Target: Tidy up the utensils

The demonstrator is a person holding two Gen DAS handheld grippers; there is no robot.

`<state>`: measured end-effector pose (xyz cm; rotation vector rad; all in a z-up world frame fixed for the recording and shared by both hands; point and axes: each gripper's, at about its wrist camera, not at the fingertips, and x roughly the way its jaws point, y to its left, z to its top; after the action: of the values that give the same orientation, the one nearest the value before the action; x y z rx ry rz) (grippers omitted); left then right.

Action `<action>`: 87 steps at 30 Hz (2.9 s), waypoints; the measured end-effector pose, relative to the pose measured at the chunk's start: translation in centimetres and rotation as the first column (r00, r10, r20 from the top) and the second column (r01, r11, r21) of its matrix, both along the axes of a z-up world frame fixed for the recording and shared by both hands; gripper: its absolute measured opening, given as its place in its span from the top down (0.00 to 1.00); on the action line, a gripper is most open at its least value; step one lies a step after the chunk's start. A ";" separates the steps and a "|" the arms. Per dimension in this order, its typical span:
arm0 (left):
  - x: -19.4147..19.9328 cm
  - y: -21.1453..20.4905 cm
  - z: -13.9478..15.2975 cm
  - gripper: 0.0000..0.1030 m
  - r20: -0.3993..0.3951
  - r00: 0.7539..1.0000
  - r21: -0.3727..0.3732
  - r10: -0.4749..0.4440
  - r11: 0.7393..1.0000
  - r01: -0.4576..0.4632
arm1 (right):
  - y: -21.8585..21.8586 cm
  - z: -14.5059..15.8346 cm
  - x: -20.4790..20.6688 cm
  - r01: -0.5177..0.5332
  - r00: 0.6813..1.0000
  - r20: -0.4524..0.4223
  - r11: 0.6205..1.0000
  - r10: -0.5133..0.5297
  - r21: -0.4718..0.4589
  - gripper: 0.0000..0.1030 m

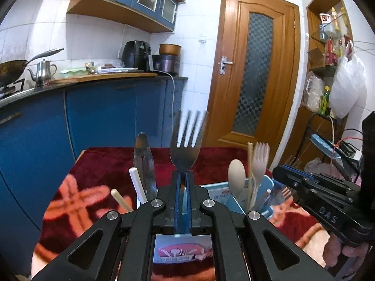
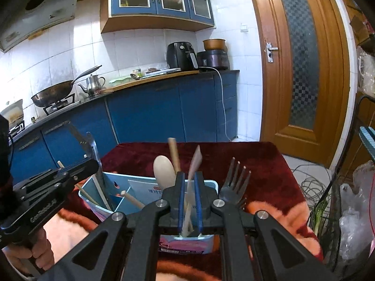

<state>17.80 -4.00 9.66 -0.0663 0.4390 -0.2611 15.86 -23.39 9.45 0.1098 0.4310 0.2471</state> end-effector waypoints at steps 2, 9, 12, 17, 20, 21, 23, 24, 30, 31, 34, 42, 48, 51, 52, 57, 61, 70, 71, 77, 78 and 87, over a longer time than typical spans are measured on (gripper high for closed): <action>-0.4 -0.1 0.0 0.90 -0.003 1.000 0.004 -0.006 1.000 0.006 | -0.2 0.0 -0.4 -0.004 1.000 -0.005 1.000 0.004 0.018 0.89; -2.9 0.2 1.4 0.83 0.037 0.999 0.001 -0.020 1.000 0.020 | -0.6 1.4 -3.9 -0.023 0.999 0.040 0.999 0.021 0.040 0.85; -4.6 0.5 2.3 0.83 0.057 0.998 0.003 -0.026 1.000 0.026 | -0.7 2.2 -5.9 -0.034 0.997 0.070 0.998 0.031 0.048 0.82; -7.4 1.4 3.4 0.82 0.072 0.997 0.001 -0.017 1.000 0.017 | -0.2 3.4 -9.4 -0.062 0.992 0.113 0.997 0.056 0.052 0.76; -9.4 1.9 3.9 0.77 0.084 0.996 0.000 -0.004 1.000 0.004 | 0.1 3.7 -11.8 -0.076 0.987 0.144 0.996 0.068 0.047 0.69; -10.1 2.1 4.0 0.74 0.090 0.996 0.002 0.003 1.000 -0.003 | 0.2 3.8 -12.4 -0.079 0.986 0.152 0.996 0.071 0.047 0.65; -11.4 2.4 4.2 0.62 0.098 0.995 0.008 0.016 1.000 -0.016 | 0.3 3.6 -14.0 -0.078 0.983 0.172 0.996 0.070 0.040 0.58; -11.9 2.5 4.2 0.60 0.100 0.995 0.011 0.022 1.000 -0.023 | 0.4 3.5 -14.6 -0.078 0.982 0.178 0.996 0.070 0.036 0.54; -15.7 3.4 3.4 0.32 0.106 0.992 0.006 0.071 0.997 -0.072 | 1.0 2.0 -17.8 -0.059 0.978 0.202 0.998 0.058 0.001 0.29; -16.1 3.5 3.1 0.29 0.110 0.991 0.006 0.080 0.997 -0.081 | 1.0 1.5 -18.4 -0.050 0.977 0.207 0.999 0.049 -0.003 0.28; -17.6 3.5 2.2 0.26 0.123 0.986 0.026 0.109 0.993 -0.113 | 1.0 0.2 -19.3 -0.041 0.975 0.218 0.999 0.041 -0.007 0.19; -19.6 3.6 -1.6 0.22 0.141 0.977 0.042 0.158 0.985 -0.166 | 1.3 -4.7 -20.8 -0.016 0.970 0.244 1.000 0.020 -0.017 0.00; -18.9 3.6 -4.9 0.22 0.127 0.974 0.048 0.188 0.980 -0.195 | 1.2 -7.8 -19.8 0.036 0.971 0.240 0.998 -0.022 -0.055 0.00; -18.1 3.5 -6.3 0.22 0.087 0.979 0.050 0.185 0.981 -0.190 | 0.9 -8.9 -19.5 0.068 0.968 0.245 0.996 -0.052 -0.059 0.00; -18.0 3.4 -6.7 0.22 0.082 0.979 0.058 0.186 0.980 -0.191 | 0.8 -9.2 -19.4 0.080 0.967 0.248 0.995 -0.064 -0.056 0.00; -17.9 2.7 -7.8 0.22 0.091 0.977 0.098 0.194 0.974 -0.203 | 0.0 -9.8 -19.2 0.107 0.964 0.246 0.994 -0.101 -0.009 0.00; -17.8 2.4 -8.3 0.22 0.080 0.978 0.108 0.193 0.974 -0.201 | -0.4 -10.1 -19.1 0.094 0.967 0.237 0.995 -0.095 0.017 0.00; -17.9 2.2 -8.5 0.22 0.080 0.978 0.111 0.195 0.973 -0.203 | -0.6 -10.3 -18.6 0.083 0.974 0.206 0.996 -0.090 0.041 0.00; -17.9 2.3 -8.5 0.22 0.078 0.978 0.109 0.194 0.973 -0.202 | -0.6 -10.3 -18.6 0.083 0.975 0.205 0.996 -0.090 0.042 0.00; -17.8 2.3 -8.6 0.22 0.071 0.979 0.103 0.191 0.975 -0.198 | -0.6 -10.4 -18.6 0.082 0.975 0.204 0.996 -0.088 0.037 0.00; -17.8 2.4 -8.6 0.22 0.070 0.979 0.101 0.192 0.975 -0.198 | -0.6 -10.4 -18.6 0.082 0.975 0.204 0.996 -0.088 0.036 0.00; -17.9 2.5 -8.6 0.22 0.076 0.979 0.094 0.190 0.976 -0.197 | -0.5 -10.5 -18.6 0.082 0.974 0.208 0.996 -0.086 0.024 0.00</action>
<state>-0.14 -1.52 1.04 -0.0013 0.3753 -0.0485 -2.77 -23.86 -1.06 0.1150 0.2143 0.1763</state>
